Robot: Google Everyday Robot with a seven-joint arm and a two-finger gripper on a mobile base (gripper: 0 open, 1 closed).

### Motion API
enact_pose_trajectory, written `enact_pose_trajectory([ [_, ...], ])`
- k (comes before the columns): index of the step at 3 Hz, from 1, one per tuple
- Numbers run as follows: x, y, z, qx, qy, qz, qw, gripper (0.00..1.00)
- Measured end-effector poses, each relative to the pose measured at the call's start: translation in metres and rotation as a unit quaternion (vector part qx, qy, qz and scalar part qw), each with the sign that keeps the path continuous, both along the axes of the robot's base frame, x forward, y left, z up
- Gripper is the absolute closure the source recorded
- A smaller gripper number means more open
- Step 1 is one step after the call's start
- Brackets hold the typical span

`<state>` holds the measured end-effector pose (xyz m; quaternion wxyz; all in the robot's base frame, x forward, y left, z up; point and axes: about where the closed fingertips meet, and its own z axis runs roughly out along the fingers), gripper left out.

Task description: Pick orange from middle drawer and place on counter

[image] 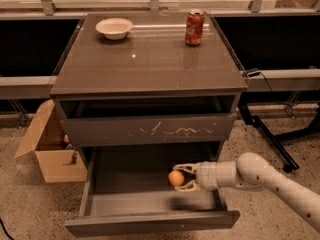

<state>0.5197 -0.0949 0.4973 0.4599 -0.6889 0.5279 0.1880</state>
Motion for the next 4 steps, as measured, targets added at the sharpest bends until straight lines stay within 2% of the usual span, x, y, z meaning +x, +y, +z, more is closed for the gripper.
enact_pose_trajectory([
  [1, 0.001, 0.010, 0.032, 0.023, -0.038, 0.027, 0.9987, 1.00],
  [2, -0.009, 0.017, 0.090, 0.041, -0.101, 0.067, 0.9918, 1.00],
  [3, -0.022, 0.025, 0.142, 0.048, -0.160, 0.107, 0.9801, 1.00],
  [4, -0.022, 0.025, 0.142, 0.048, -0.160, 0.107, 0.9801, 1.00],
])
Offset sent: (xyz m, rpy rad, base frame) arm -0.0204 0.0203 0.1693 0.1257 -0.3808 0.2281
